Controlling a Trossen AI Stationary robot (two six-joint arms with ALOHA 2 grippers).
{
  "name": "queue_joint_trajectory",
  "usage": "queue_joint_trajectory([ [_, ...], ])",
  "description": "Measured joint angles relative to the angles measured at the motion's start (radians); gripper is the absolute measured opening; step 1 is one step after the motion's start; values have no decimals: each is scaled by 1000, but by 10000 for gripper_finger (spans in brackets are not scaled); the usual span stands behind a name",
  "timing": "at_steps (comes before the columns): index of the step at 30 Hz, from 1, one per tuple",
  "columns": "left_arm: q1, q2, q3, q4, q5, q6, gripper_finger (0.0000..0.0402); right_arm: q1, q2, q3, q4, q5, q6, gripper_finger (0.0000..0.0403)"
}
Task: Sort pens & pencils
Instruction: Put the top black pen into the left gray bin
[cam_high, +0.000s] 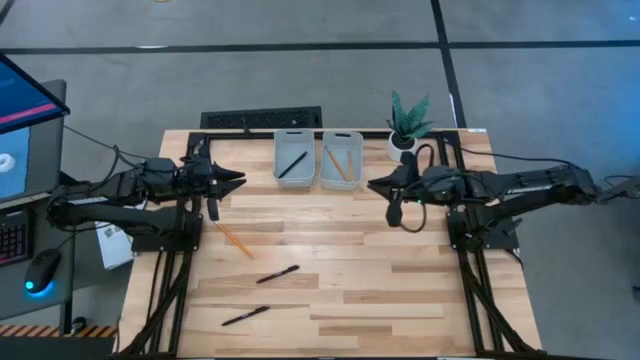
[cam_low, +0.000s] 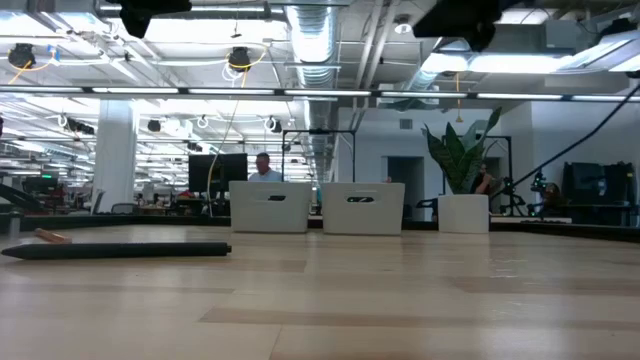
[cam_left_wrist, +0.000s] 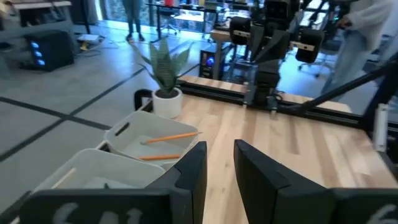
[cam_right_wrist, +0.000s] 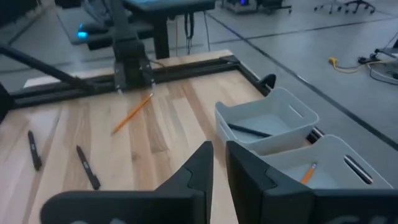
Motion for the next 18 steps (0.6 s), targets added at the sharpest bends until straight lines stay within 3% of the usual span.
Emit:
queue_joint_trajectory([
  [11, 0, 13, 0, -20, -111, 35, 71, -166, -207, -256, 270, -161, 8, 66],
  [18, 0, 30, 0, -58, -188, 8, 71, -230, -277, -344, 366, -170, 36, 66],
])
